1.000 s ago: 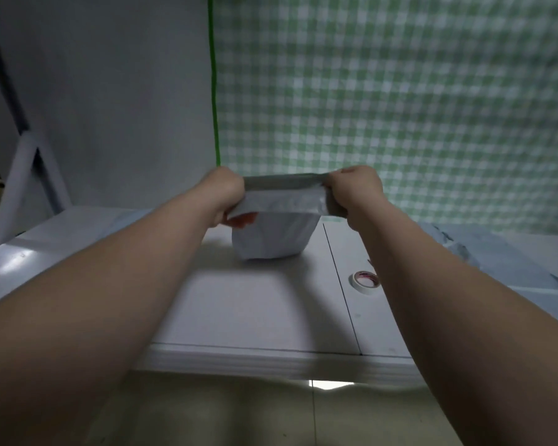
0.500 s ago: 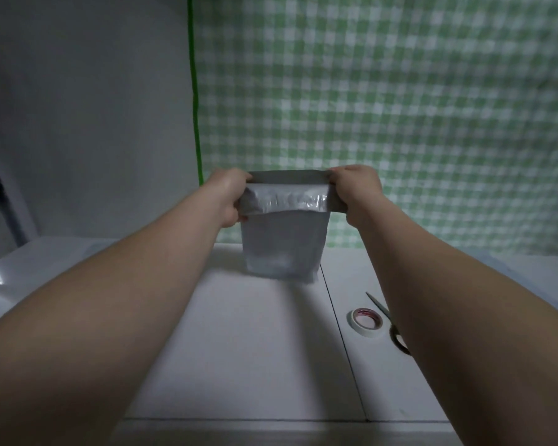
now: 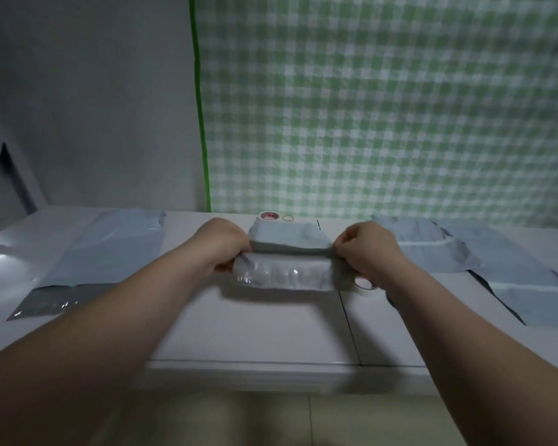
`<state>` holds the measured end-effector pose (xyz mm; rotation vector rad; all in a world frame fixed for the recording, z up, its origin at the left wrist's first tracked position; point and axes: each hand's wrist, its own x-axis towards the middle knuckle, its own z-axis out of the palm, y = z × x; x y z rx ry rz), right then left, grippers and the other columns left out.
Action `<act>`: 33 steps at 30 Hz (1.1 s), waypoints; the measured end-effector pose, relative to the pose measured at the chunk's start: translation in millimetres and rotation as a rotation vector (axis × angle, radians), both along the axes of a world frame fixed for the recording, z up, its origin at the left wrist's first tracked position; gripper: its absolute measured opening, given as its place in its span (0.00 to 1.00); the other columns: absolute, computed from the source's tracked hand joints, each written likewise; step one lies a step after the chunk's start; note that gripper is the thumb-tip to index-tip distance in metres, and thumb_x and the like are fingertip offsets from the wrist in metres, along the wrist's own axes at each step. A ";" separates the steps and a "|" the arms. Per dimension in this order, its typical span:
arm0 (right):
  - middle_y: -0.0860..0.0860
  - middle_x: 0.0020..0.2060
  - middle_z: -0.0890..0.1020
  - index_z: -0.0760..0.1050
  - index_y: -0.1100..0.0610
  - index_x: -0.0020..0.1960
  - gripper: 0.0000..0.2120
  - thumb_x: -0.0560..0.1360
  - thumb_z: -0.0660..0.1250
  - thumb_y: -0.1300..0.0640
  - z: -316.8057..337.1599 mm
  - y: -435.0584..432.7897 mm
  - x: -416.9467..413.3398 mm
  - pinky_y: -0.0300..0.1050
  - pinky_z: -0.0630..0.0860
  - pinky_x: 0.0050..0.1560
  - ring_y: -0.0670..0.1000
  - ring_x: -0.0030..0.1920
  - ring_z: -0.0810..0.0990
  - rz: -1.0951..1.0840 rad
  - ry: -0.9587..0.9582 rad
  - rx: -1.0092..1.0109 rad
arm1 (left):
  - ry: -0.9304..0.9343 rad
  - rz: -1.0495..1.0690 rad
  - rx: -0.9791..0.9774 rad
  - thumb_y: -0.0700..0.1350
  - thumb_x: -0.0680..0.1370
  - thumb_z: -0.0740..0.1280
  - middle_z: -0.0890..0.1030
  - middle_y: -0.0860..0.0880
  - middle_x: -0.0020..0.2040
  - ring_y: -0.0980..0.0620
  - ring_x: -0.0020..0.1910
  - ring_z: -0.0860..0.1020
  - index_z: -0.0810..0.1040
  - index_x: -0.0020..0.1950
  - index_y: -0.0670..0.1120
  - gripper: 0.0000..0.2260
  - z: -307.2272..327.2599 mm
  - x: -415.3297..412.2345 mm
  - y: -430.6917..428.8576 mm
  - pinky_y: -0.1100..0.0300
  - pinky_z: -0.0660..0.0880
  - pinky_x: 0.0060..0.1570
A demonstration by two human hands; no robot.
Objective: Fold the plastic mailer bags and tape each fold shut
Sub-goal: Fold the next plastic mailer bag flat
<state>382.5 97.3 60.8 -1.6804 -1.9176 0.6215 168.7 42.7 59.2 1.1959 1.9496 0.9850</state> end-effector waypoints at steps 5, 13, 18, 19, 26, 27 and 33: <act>0.52 0.46 0.80 0.78 0.53 0.48 0.10 0.71 0.62 0.61 -32.8 -33.2 5.6 0.43 0.72 0.42 0.55 0.49 0.78 -0.016 -0.220 0.066 | 0.405 -0.051 -0.024 0.37 0.70 0.70 0.80 0.43 0.36 0.46 0.33 0.76 0.78 0.35 0.44 0.05 -26.0 4.5 -24.2 0.60 0.73 0.37; 0.52 0.49 0.79 0.76 0.53 0.52 0.11 0.72 0.62 0.61 -55.5 -66.2 16.7 0.43 0.69 0.40 0.55 0.49 0.77 0.013 -0.413 0.003 | 0.394 -0.186 -0.168 0.38 0.74 0.68 0.74 0.47 0.39 0.51 0.34 0.72 0.71 0.37 0.46 0.09 -50.9 15.5 -55.3 0.61 0.68 0.27; 0.50 0.44 0.81 0.79 0.50 0.49 0.10 0.69 0.66 0.57 -46.6 -69.4 20.7 0.43 0.77 0.45 0.53 0.46 0.80 0.124 -0.604 -0.144 | 0.231 -0.396 -0.415 0.34 0.75 0.64 0.73 0.42 0.30 0.51 0.23 0.69 0.76 0.37 0.41 0.07 -37.3 13.2 -69.0 0.63 0.72 0.22; 0.50 0.43 0.81 0.80 0.51 0.49 0.10 0.68 0.68 0.55 -41.8 -66.8 21.0 0.44 0.78 0.47 0.52 0.46 0.81 0.167 -0.647 -0.177 | 0.273 -0.459 -0.471 0.36 0.75 0.64 0.72 0.42 0.28 0.51 0.22 0.68 0.75 0.37 0.41 0.07 -30.7 10.7 -68.9 0.62 0.73 0.25; 0.56 0.62 0.77 0.76 0.59 0.63 0.16 0.78 0.61 0.56 -28.5 -30.2 -5.2 0.47 0.70 0.62 0.56 0.63 0.74 0.288 -0.358 0.132 | 0.854 -0.504 0.077 0.44 0.79 0.62 0.79 0.48 0.59 0.50 0.57 0.75 0.79 0.59 0.46 0.11 -21.9 12.1 -8.4 0.63 0.67 0.54; 0.57 0.67 0.73 0.71 0.60 0.67 0.18 0.79 0.59 0.56 -34.1 -24.5 -14.3 0.48 0.66 0.66 0.56 0.67 0.70 0.320 -0.344 0.167 | 0.862 -0.506 0.170 0.44 0.80 0.61 0.75 0.48 0.66 0.50 0.64 0.72 0.75 0.65 0.47 0.14 -27.9 16.2 2.1 0.62 0.64 0.62; 0.58 0.77 0.46 0.46 0.61 0.77 0.27 0.82 0.50 0.55 -71.7 0.1 -45.4 0.51 0.49 0.74 0.57 0.77 0.45 0.475 -0.376 0.104 | 0.928 -0.729 0.077 0.46 0.83 0.51 0.52 0.51 0.78 0.49 0.77 0.51 0.52 0.78 0.47 0.23 -63.2 25.9 31.5 0.47 0.50 0.74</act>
